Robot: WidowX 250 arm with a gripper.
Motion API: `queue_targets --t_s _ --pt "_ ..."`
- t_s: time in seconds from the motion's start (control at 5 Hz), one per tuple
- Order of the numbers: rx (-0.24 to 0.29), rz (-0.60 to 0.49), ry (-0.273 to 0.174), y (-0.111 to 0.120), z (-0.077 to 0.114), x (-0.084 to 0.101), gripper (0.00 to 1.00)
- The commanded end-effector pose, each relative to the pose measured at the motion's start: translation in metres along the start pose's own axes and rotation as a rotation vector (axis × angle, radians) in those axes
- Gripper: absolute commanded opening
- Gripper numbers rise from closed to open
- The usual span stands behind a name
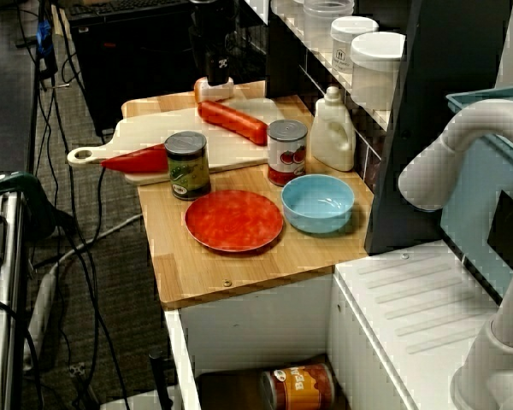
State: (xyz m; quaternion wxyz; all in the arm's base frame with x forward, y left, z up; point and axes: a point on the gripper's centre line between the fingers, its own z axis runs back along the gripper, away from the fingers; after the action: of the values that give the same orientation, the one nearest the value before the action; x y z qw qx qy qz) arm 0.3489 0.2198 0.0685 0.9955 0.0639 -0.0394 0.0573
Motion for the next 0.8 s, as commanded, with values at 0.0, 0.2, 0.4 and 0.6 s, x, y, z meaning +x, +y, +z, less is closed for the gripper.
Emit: queue_targets --t_s 0.0,0.2,0.4,0.6 --pt "0.004 -0.022 -0.068 0.001 0.039 0.004 1.0" --pt "0.001 -0.032 -0.077 -0.003 0.044 0.001 1.0" --pt "-0.015 -0.043 -0.072 -0.008 0.052 -0.003 1.0" --pt "-0.023 -0.048 -0.067 -0.013 0.059 -0.007 1.0"
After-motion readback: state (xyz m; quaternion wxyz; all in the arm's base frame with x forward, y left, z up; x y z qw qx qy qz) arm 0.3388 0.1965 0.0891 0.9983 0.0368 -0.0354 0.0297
